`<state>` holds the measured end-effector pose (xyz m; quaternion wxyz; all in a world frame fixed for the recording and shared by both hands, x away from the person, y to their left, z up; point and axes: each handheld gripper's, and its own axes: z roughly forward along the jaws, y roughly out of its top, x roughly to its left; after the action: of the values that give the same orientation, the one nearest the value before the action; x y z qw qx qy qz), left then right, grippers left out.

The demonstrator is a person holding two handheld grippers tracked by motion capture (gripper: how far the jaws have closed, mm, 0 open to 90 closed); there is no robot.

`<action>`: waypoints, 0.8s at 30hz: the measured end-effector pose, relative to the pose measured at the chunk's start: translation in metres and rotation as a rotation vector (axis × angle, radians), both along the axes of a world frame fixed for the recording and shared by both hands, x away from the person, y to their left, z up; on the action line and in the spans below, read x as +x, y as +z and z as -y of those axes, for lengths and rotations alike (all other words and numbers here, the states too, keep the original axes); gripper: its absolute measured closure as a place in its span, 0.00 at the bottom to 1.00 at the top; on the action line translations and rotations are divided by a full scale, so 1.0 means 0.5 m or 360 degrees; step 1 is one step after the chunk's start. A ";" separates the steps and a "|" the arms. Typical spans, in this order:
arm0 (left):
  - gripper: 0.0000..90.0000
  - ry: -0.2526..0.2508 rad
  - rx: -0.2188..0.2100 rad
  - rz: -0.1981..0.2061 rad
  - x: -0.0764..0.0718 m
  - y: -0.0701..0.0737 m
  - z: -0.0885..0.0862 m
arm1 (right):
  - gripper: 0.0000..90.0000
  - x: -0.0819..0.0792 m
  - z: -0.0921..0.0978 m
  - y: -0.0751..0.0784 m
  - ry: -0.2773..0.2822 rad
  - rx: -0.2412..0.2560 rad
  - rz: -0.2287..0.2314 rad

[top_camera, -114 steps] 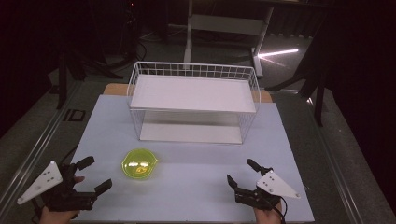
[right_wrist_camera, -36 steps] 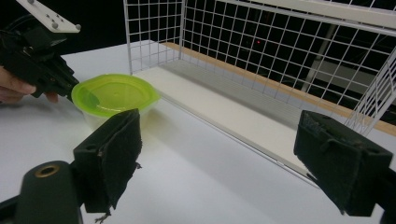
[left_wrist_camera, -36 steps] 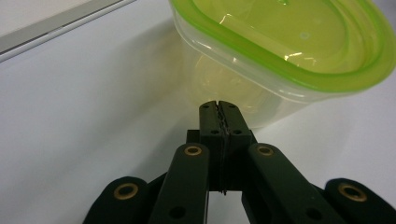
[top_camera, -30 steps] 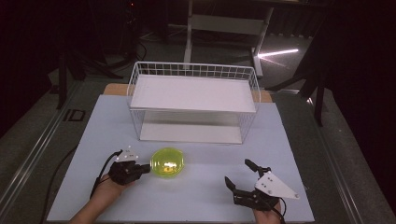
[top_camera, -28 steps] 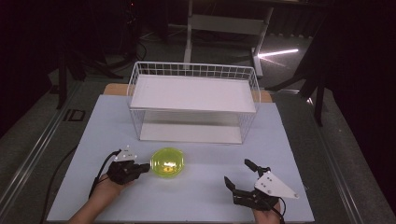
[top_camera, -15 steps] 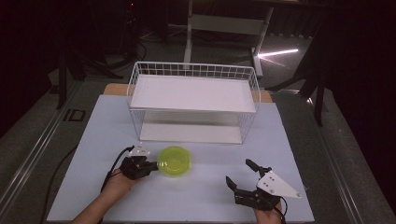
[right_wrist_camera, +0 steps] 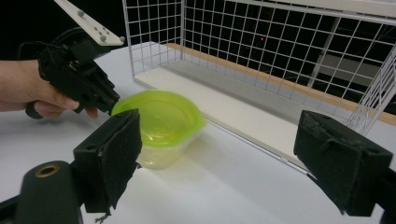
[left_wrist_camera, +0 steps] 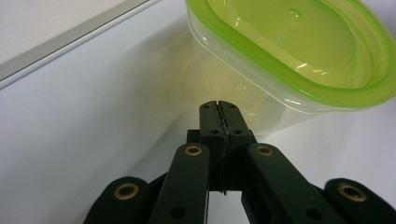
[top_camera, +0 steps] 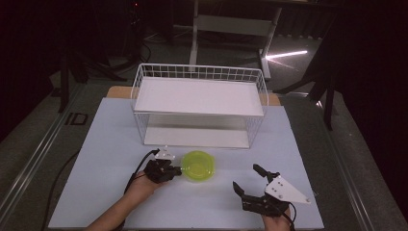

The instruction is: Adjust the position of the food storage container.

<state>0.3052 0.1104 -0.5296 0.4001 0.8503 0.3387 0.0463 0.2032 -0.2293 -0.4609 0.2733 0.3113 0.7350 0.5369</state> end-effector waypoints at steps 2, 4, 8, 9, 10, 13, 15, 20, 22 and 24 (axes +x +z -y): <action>1.00 -0.0007 -0.0010 -0.0003 0.002 -0.001 0.010 | 0.17 0.001 -0.001 0.000 0.0004 -0.0006 -0.0001; 1.00 -0.0010 0.0000 -0.0001 0.005 -0.001 0.018 | 0.17 0.000 -0.002 -0.001 0.0006 -0.0013 -0.0001; 1.00 -0.0004 -0.0011 -0.0019 0.010 -0.004 0.025 | 0.17 0.000 -0.001 -0.001 0.0008 -0.0011 -0.0009; 1.00 -0.0005 -0.0011 -0.0021 0.011 -0.005 0.025 | 0.17 0.001 0.001 -0.002 0.0007 -0.0011 -0.0011; 1.00 -0.0006 -0.0004 -0.0017 0.010 -0.006 0.025 | 0.17 0.002 0.001 -0.002 0.0005 -0.0010 -0.0016; 1.00 -0.0011 0.0012 0.0013 0.005 -0.005 0.024 | 0.17 0.003 0.002 -0.003 0.0005 -0.0009 -0.0022; 1.00 -0.0022 0.0009 0.0036 -0.001 -0.001 0.021 | 0.17 0.002 0.001 -0.003 0.0005 -0.0012 -0.0023; 1.00 -0.0014 -0.0022 0.0050 -0.016 0.012 -0.001 | 0.17 0.002 -0.001 -0.003 0.0010 -0.0021 -0.0024; 0.97 -0.0009 -0.0030 0.0057 -0.021 0.019 -0.017 | 0.17 0.001 -0.002 -0.003 0.0009 -0.0021 -0.0023; 0.93 0.0007 -0.0096 0.0059 -0.033 0.026 -0.035 | 0.17 0.001 -0.003 -0.003 0.0016 -0.0019 -0.0031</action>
<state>0.2889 0.1279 -0.5168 0.4318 0.8361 0.3342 0.0527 0.2036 -0.2278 -0.4624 0.2653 0.3110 0.7423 0.5309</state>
